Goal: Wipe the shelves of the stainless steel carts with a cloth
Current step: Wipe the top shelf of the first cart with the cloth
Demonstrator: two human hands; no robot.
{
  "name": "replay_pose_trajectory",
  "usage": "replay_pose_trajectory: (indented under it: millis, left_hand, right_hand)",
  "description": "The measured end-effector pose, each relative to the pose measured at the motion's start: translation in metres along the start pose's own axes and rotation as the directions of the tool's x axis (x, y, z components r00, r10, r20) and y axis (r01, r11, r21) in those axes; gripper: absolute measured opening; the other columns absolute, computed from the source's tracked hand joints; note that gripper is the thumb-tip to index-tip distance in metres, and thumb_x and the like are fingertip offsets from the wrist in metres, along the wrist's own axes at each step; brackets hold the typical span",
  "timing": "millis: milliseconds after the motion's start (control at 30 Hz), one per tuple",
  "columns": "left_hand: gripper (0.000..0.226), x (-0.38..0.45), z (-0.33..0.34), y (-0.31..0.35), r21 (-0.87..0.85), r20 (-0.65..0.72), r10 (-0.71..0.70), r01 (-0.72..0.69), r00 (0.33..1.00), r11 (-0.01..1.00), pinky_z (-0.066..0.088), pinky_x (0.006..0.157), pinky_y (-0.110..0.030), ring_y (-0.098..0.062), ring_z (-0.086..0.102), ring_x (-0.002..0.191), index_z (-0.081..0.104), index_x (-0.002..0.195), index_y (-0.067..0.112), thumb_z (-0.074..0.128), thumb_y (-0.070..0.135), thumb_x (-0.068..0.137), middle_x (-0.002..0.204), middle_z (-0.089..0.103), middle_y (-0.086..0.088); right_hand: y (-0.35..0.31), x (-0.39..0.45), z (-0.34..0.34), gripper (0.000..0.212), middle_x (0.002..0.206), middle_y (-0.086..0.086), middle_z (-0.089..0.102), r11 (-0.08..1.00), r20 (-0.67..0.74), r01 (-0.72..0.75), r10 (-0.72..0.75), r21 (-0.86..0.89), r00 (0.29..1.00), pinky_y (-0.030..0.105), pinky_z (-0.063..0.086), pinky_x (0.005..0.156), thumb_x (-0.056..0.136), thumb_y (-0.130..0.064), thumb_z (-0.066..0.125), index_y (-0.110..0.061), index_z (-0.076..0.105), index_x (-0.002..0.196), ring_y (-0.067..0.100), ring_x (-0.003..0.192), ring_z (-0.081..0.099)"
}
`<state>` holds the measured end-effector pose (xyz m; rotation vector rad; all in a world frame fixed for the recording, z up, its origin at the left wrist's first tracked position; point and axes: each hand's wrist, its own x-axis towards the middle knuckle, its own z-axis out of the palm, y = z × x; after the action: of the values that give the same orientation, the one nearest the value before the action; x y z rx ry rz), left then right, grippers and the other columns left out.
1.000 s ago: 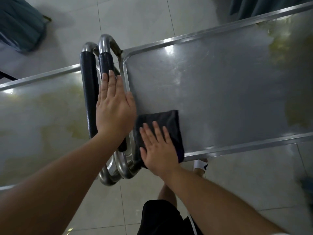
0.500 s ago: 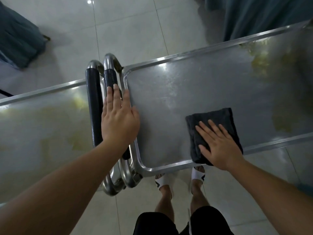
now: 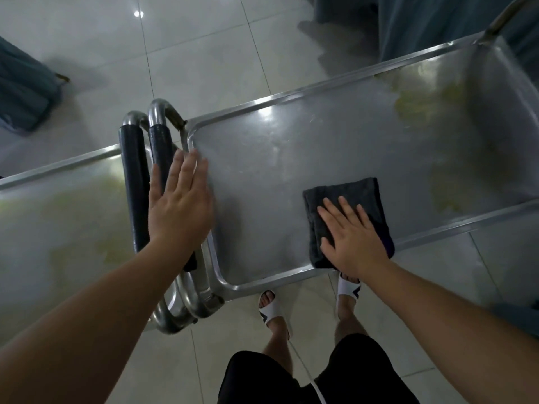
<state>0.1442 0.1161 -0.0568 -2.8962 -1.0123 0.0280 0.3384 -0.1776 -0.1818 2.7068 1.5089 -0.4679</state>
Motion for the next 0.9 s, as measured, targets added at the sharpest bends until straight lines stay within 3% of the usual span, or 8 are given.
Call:
replay_pose_trajectory:
  millis: [67, 133, 233, 333, 433, 733, 900]
  left_hand:
    - [0.058, -0.001, 0.001, -0.002, 0.1, 0.058, 0.089, -0.094, 0.994, 0.99, -0.005, 0.132, -0.05, -0.024, 0.008, 0.164, 0.028, 0.166, 0.018, 0.038, 0.03, 0.111, 0.176, 0.019, -0.005]
    - [0.062, -0.001, 0.002, -0.002, 0.216, 0.176, 0.109, -0.146, 0.978, 0.965, -0.002, 0.131, -0.049, -0.027, 0.007, 0.164, 0.025, 0.167, 0.017, 0.042, 0.027, 0.109, 0.177, 0.012, -0.008]
    - [0.066, 0.007, 0.002, 0.012, 0.315, 0.28, -0.023, -0.069, 0.96, 0.947, -0.001, 0.13, -0.048, -0.028, -0.003, 0.164, 0.012, 0.169, 0.019, 0.037, 0.029, 0.109, 0.178, -0.002, -0.009]
    - [0.062, 0.018, -0.003, 0.055, 0.115, 0.309, -0.155, 0.125, 0.938, 0.985, 0.013, 0.129, -0.051, -0.028, 0.008, 0.163, 0.022, 0.166, 0.02, 0.038, 0.034, 0.108, 0.177, 0.011, -0.008]
    - [0.062, 0.016, 0.0, 0.117, -0.03, 0.323, -0.128, 0.146, 0.938, 0.989, 0.025, 0.126, -0.055, -0.032, 0.023, 0.159, 0.025, 0.162, 0.023, 0.044, 0.041, 0.106, 0.173, 0.023, -0.009]
    - [0.063, 0.03, 0.02, 0.252, -0.251, 0.37, -0.099, 0.202, 0.924, 0.947, 0.021, 0.127, -0.05, -0.029, 0.021, 0.16, 0.02, 0.166, 0.023, 0.038, 0.045, 0.11, 0.174, 0.019, -0.004]
    - [0.065, 0.054, 0.034, 0.282, -0.31, 0.367, -0.096, 0.219, 0.925, 0.925, 0.018, 0.128, -0.049, -0.027, 0.016, 0.162, 0.02, 0.167, 0.021, 0.038, 0.045, 0.11, 0.176, 0.017, -0.005]
  right_hand:
    - [-0.007, -0.001, 0.0, 0.069, 0.172, -0.004, 0.019, 0.998, -0.023, -0.027, 0.028, 0.049, 0.999, 0.055, 0.011, 0.128, 0.099, -0.048, 0.034, -0.024, 0.026, 0.163, 0.025, 0.16, 0.008]
    - [-0.008, -0.001, 0.0, 0.066, 0.172, -0.004, 0.02, 0.995, -0.039, -0.033, 0.037, 0.095, 0.999, 0.056, 0.011, 0.127, 0.102, -0.048, 0.033, -0.024, 0.025, 0.163, 0.024, 0.16, 0.009]
    - [-0.004, -0.001, 0.002, 0.068, 0.173, -0.004, 0.011, 0.995, -0.035, 0.005, -0.001, 0.103, 0.999, 0.055, 0.009, 0.128, 0.105, -0.053, 0.028, -0.025, 0.014, 0.166, 0.024, 0.16, 0.003]
    - [0.008, 0.0, 0.004, 0.07, 0.173, -0.005, 0.002, 0.993, -0.024, 0.071, -0.069, 0.094, 0.997, 0.053, 0.004, 0.128, 0.106, -0.056, 0.024, -0.026, 0.008, 0.166, 0.024, 0.16, -0.003]
    - [0.04, 0.0, 0.005, 0.07, 0.174, -0.007, 0.002, 0.989, -0.03, 0.121, -0.119, 0.086, 0.992, 0.051, 0.001, 0.128, 0.105, -0.056, 0.025, -0.028, 0.007, 0.166, 0.021, 0.16, -0.005]
    - [0.194, -0.008, -0.018, 0.067, 0.173, -0.01, 0.012, 0.99, -0.05, 0.141, -0.141, 0.004, 0.989, 0.05, 0.012, 0.128, 0.105, -0.055, 0.029, -0.03, 0.017, 0.166, 0.017, 0.16, 0.004]
    - [0.268, -0.013, -0.031, 0.067, 0.173, -0.013, 0.002, 0.989, -0.006, 0.129, -0.13, -0.067, 0.991, 0.049, 0.006, 0.129, 0.105, -0.058, 0.021, -0.032, 0.009, 0.166, 0.015, 0.16, -0.006]
